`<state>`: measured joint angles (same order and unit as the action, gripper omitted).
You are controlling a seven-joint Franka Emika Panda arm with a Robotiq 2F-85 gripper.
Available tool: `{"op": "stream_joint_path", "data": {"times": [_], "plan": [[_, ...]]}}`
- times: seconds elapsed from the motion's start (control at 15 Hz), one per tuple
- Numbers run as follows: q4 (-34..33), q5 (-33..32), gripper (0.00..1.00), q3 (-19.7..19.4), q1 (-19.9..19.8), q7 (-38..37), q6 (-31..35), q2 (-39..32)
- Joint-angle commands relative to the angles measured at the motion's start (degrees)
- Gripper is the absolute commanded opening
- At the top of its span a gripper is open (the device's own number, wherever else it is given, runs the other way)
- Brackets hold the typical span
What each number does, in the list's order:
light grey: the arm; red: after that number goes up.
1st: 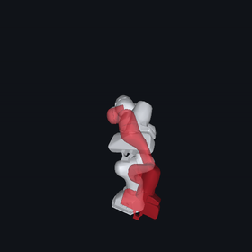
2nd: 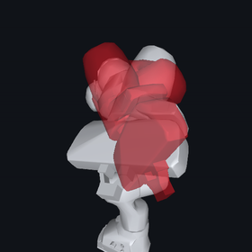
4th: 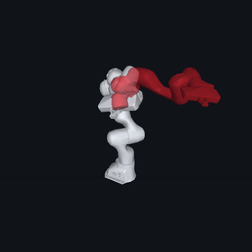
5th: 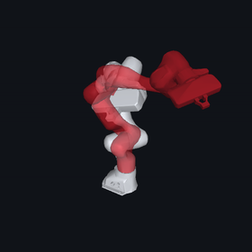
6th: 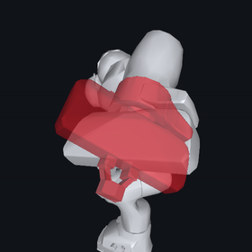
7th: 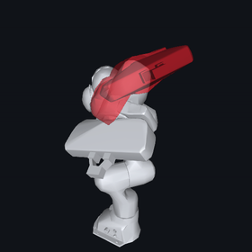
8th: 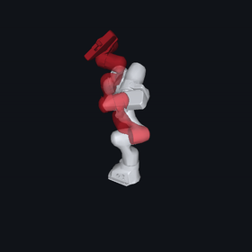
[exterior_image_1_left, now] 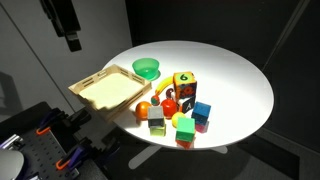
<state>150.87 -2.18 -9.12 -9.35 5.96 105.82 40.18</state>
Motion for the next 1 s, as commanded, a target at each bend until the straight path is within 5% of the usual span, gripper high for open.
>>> {"op": "stream_joint_path", "data": {"times": [0.0, 0.93], "plan": [[-2.99, -1.57, 1.0, -1.14, -0.93, 0.19, -0.14, -2.99], [-12.62, -0.97, 1.0, -1.71, -0.72, 0.27, -0.04, -13.11]]}}
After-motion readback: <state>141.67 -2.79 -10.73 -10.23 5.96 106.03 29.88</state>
